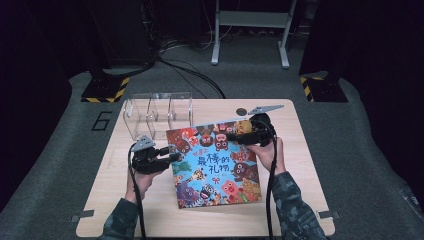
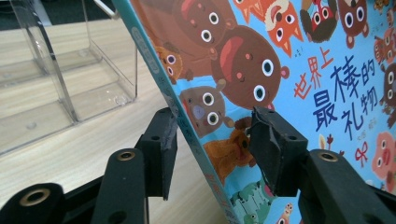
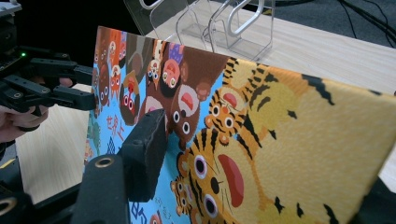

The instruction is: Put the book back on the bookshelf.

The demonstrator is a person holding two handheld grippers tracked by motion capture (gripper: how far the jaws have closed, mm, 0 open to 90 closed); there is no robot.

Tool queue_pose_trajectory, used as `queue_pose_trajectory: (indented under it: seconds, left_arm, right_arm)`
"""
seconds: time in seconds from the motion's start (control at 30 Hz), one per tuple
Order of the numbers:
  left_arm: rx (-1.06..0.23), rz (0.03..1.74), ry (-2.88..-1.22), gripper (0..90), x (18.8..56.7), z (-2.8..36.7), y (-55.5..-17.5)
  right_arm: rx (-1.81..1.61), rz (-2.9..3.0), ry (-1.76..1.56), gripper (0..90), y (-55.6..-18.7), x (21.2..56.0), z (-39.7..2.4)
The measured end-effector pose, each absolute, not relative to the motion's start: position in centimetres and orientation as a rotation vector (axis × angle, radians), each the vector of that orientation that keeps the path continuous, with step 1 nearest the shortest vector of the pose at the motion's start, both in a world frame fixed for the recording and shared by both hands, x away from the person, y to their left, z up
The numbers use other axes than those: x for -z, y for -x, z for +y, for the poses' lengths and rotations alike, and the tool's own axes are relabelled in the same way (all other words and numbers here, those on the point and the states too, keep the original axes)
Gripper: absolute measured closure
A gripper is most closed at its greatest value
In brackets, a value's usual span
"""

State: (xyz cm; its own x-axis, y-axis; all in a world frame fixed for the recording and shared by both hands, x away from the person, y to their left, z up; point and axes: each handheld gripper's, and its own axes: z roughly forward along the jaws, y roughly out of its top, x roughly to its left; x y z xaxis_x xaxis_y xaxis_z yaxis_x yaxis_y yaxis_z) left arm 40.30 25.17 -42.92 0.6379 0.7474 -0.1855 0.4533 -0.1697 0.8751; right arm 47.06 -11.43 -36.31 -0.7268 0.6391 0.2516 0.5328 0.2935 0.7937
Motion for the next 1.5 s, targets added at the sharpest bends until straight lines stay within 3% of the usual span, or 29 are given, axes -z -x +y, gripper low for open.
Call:
queue_pose_trajectory:
  seconds: [1.5]
  left_arm:
    - [-0.556, 0.84, -1.868, 56.8, 40.6, 25.8, -38.3]
  right_arm:
    - [-1.451, 2.393, -1.006, 28.8, -47.5, 36.5, -10.5]
